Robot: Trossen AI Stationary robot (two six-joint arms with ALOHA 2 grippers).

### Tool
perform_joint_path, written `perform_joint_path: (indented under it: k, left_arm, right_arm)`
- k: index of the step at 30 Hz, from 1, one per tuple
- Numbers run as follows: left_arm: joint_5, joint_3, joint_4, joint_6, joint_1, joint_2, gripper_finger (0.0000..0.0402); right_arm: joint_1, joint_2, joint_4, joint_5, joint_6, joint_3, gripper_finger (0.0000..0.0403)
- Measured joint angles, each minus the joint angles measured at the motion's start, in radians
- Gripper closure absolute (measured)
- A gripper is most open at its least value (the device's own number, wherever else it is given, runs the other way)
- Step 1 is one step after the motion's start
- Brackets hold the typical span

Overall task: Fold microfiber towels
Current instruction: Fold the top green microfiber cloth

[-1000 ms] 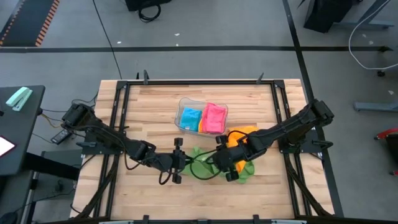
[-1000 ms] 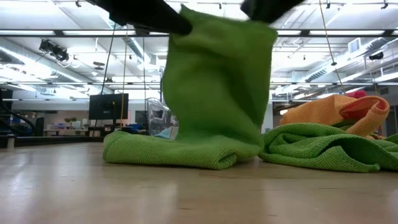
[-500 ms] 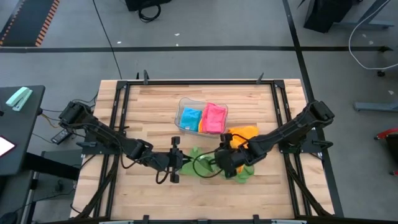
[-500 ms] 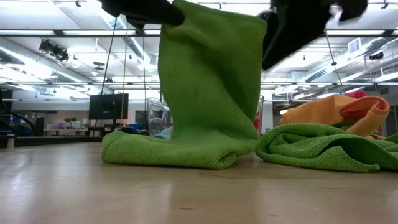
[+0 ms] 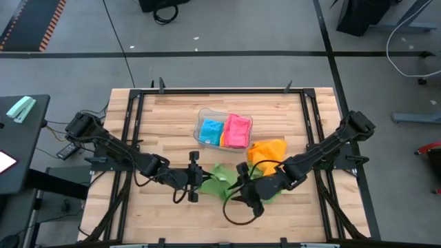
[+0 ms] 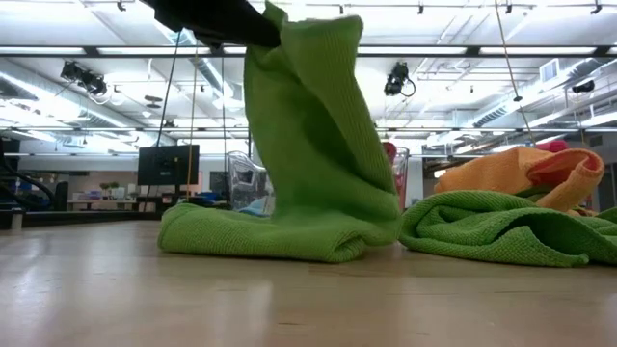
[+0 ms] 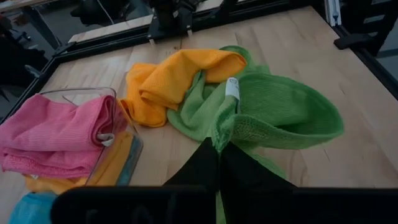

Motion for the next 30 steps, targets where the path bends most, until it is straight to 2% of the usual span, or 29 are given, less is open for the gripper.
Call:
perform_joint_path:
  k: [4,8,11,17,20,23,30]
  left_arm:
    - [0.000,0.000,-0.006,-0.006,0.000,0.000,0.0372]
    - [0.000,0.000,-0.021,-0.020,0.000,0.000,0.0385]
    - [-0.003,0.000,-0.022,-0.026,0.000,0.000,0.0393]
    - [-0.123,0.000,0.003,-0.065,0.007,-0.001,0.0376]
    - [-0.151,0.000,0.048,-0.068,0.015,-0.021,0.0383]
    - [-0.152,0.000,0.090,-0.069,0.025,-0.060,0.0393]
    - [-0.160,0.002,0.162,-0.068,0.056,-0.165,0.0377]
  right_arm:
    - [0.004,-0.006,-0.134,0.083,0.077,-0.001,0.0226]
    - [0.005,-0.006,-0.238,0.109,0.188,-0.002,0.0226]
    - [0.002,-0.006,-0.221,0.112,0.260,-0.037,0.0224]
    - [0.003,-0.006,-0.036,0.117,0.327,-0.175,0.0210]
    - [0.002,-0.005,-0.036,0.184,0.370,-0.200,0.0206]
    - [0.009,-0.005,-0.045,0.251,0.349,-0.187,0.0205]
    - [-0.005,-0.068,-0.111,0.289,0.243,-0.079,0.0205]
